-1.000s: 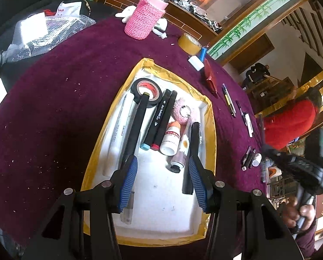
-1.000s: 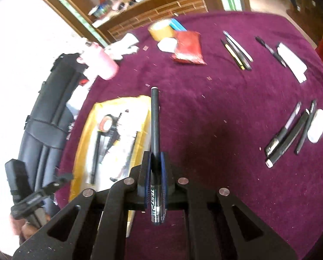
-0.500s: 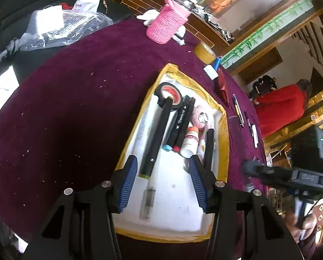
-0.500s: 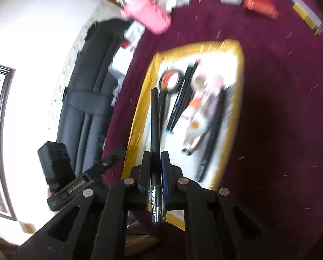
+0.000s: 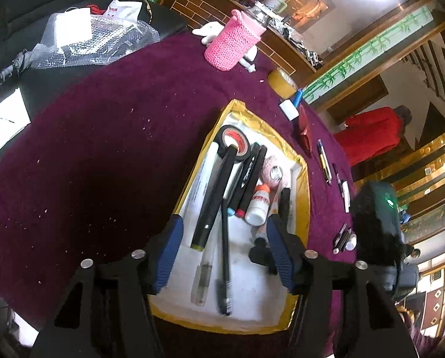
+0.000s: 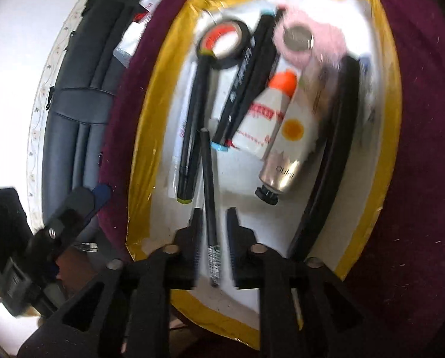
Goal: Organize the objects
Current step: 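Lower the black pen into the tray and open the right tool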
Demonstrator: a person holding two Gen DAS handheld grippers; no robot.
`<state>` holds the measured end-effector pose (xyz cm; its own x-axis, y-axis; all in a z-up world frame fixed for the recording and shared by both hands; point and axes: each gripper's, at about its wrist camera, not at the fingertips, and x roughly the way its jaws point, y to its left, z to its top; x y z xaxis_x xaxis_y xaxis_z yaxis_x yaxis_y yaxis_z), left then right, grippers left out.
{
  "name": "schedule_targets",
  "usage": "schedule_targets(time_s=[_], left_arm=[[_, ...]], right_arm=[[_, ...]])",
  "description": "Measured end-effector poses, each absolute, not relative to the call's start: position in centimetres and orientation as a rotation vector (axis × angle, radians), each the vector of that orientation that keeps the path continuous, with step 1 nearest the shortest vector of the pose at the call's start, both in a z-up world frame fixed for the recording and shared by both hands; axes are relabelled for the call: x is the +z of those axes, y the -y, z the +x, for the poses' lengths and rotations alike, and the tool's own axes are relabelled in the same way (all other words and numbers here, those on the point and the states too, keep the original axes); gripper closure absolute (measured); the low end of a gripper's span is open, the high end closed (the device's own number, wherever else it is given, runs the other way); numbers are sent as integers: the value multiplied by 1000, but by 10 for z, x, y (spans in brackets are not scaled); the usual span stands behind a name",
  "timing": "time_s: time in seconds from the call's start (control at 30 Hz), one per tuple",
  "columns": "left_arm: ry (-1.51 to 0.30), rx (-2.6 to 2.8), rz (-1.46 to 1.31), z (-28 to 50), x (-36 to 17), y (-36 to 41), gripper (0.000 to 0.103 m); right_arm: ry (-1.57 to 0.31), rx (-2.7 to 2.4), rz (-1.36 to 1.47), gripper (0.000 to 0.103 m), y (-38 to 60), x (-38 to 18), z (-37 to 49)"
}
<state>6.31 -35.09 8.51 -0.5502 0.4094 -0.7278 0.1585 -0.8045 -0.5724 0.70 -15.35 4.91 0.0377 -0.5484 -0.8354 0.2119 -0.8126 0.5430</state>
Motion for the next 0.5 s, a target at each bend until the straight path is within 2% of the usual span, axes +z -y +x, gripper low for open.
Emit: schedule_targets(time_s=[0.07,0.1,0.3,0.5], left_arm=[[914,2467,-1401,61,87,348,50],[910,2462,-1400,59,89,344,50],[765,2444,-1388,54,108,294,50],[601,2447,-1398,59,131,226,50]], right_arm=[[316,-1884,1738,63,146,61,12],[311,-1924,1713,60,138,68,13],[282,-2122,1651,57,89,89,23],[410,-2234,1659,58,8,101,17]])
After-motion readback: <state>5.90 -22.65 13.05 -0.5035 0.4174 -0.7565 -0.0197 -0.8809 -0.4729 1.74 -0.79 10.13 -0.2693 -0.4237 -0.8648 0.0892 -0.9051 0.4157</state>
